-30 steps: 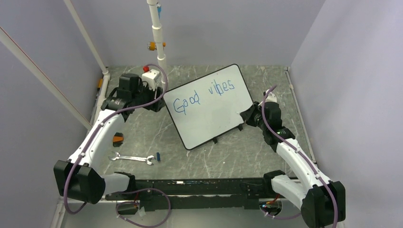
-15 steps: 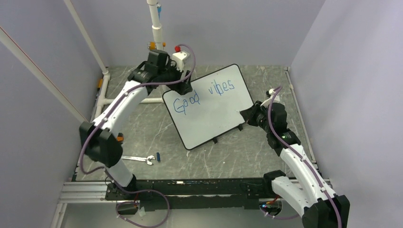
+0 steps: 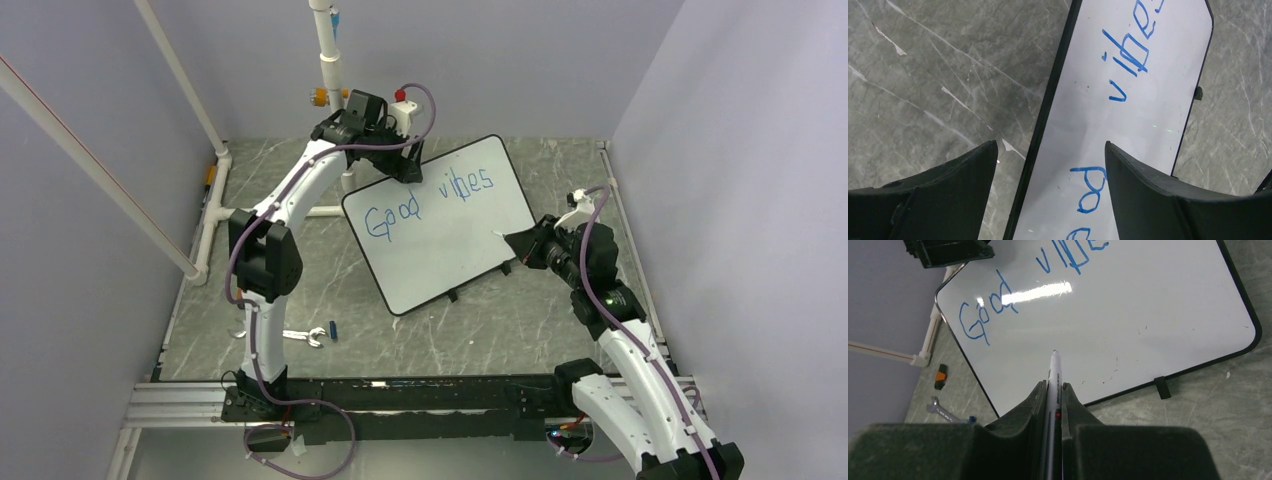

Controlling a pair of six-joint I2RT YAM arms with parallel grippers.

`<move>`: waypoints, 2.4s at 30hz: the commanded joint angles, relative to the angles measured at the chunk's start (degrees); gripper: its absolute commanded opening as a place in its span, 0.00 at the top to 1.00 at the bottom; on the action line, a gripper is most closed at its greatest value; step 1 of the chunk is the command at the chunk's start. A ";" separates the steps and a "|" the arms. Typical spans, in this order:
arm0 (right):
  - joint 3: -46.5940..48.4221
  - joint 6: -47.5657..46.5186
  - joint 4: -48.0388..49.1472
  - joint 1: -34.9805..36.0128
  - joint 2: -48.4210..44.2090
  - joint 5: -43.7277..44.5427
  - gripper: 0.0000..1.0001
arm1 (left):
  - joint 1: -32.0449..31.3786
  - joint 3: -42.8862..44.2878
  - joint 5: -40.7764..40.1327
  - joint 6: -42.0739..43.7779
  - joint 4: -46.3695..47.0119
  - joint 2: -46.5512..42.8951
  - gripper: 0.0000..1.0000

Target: Write a sentence on the whiteboard

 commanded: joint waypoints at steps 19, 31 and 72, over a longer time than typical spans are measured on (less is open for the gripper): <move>3.62 -0.18 -0.22 0.04 -0.59 -2.55 1.00 | 0.70 0.01 13.43 -0.64 -2.33 2.81 0.49; 3.88 0.31 -0.25 0.11 -0.18 -2.91 1.00 | 0.72 -1.04 18.23 -1.80 0.85 -1.28 0.64; 6.65 -3.31 -3.45 0.15 0.88 -1.38 1.00 | -2.87 -11.43 7.79 -0.73 5.66 -14.70 1.00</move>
